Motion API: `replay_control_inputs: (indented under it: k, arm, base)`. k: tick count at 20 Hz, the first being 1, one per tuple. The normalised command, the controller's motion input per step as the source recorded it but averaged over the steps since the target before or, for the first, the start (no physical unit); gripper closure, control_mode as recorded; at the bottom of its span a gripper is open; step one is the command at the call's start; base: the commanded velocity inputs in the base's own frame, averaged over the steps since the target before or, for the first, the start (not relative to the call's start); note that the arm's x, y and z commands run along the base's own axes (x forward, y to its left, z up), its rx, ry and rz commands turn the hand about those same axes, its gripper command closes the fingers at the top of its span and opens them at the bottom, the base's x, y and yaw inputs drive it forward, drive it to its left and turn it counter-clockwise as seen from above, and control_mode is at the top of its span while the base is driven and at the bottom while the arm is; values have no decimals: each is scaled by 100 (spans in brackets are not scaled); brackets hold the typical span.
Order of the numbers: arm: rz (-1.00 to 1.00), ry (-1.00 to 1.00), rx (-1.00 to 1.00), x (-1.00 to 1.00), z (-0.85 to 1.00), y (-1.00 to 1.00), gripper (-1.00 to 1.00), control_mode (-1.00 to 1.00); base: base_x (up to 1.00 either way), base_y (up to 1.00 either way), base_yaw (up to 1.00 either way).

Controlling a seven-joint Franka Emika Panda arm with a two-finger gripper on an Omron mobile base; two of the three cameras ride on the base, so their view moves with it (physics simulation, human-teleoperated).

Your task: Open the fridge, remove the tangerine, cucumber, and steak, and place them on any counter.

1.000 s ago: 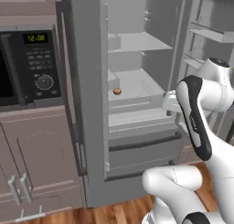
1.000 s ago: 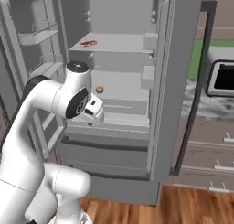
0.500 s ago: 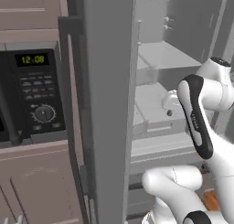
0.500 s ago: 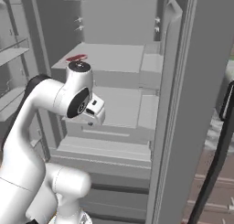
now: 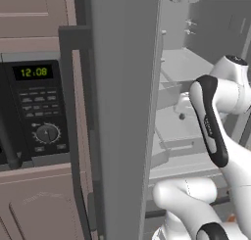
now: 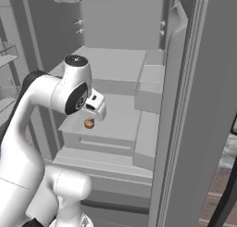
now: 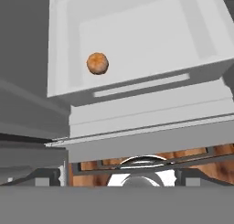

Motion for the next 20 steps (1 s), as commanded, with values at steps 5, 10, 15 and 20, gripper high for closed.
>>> replay_control_inputs:
  k: [5,10,15,20]
  arm:
    - [6,-20,-1,1,100,19,-100,-100]
    - [0,-11,0,40,69,53,-100,-100]
    - [0,-1,0,98,4,45,-100,-100]
    - [0,0,1,100,0,7,-100,-100]
  base:
    - [0,0,0]
    - [0,0,0]
    - [0,0,0]
    - [0,0,0]
